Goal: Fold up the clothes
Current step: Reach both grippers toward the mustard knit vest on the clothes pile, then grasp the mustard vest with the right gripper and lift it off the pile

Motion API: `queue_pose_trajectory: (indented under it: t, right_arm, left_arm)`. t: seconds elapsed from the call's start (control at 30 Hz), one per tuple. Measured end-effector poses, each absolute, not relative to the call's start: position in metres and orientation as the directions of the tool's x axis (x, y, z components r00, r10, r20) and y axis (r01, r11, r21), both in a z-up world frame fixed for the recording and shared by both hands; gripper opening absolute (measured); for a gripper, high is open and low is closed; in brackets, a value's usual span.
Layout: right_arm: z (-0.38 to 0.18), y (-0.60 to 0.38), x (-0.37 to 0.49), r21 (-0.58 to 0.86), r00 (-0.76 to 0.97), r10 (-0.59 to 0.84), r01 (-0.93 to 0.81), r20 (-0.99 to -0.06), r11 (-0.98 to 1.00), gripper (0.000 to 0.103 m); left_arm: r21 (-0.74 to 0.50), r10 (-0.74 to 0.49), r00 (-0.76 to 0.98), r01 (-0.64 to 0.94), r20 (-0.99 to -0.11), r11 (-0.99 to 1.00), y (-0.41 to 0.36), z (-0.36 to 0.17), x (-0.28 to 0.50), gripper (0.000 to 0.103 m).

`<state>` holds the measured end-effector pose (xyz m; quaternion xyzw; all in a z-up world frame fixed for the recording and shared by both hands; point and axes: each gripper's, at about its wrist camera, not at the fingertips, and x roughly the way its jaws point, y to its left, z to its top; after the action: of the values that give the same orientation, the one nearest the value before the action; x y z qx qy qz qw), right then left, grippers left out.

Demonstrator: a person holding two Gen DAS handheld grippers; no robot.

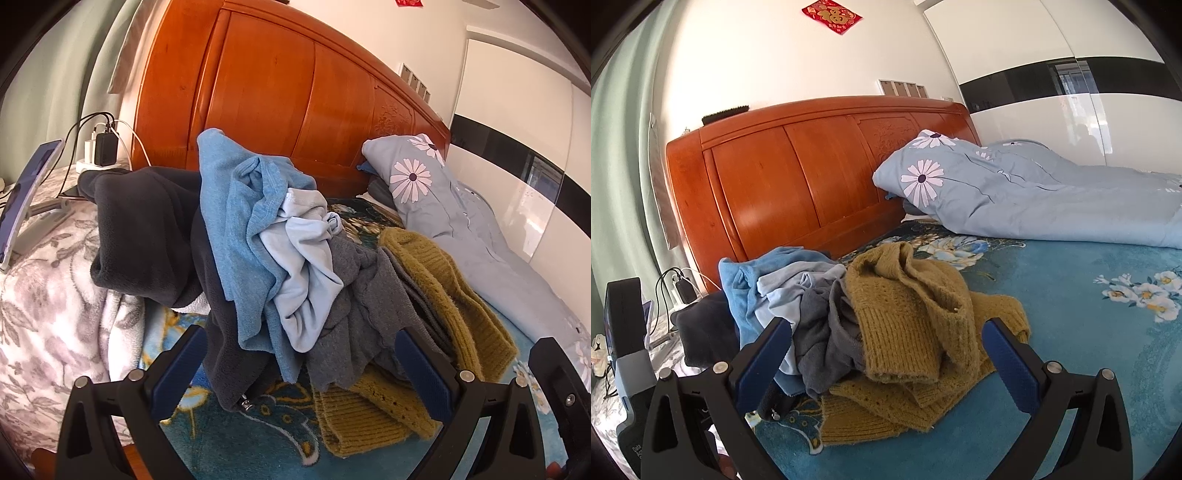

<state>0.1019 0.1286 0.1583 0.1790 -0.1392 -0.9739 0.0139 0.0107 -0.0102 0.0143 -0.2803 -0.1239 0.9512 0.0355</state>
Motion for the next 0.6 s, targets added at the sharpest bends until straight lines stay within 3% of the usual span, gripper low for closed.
queue_pose_trajectory:
  t: [0.3,0.43,0.57,0.6]
  right_arm:
    - [0.158,0.151,0.100,0.244,-0.933,0.031,-0.126,-0.357,-0.962,0.103]
    - [0.148,0.154,0.071,0.051,-0.886,0.164,-0.206,-0.434,-0.977,0.103]
    - [0.127,0.166,0.036,0.077,-0.854,0.115,-0.178,-0.507,-0.981,0.102]
    - [0.124,0.169,0.029,0.099,-0.843,0.099,-0.177,-0.528,-0.979,0.095]
  left_arm:
    - [-0.276,0.136,-0.831,0.022,-0.539,-0.961,-0.021,0.014,0.006,0.103]
    - [-0.329,0.154,-0.834,0.035,-0.530,-0.944,-0.036,0.015,0.005,0.103]
    - [-0.392,0.182,-0.835,0.044,-0.519,-0.919,-0.050,0.014,0.003,0.103]
    - [-0.404,0.187,-0.835,0.046,-0.518,-0.914,-0.053,0.014,0.002,0.103]
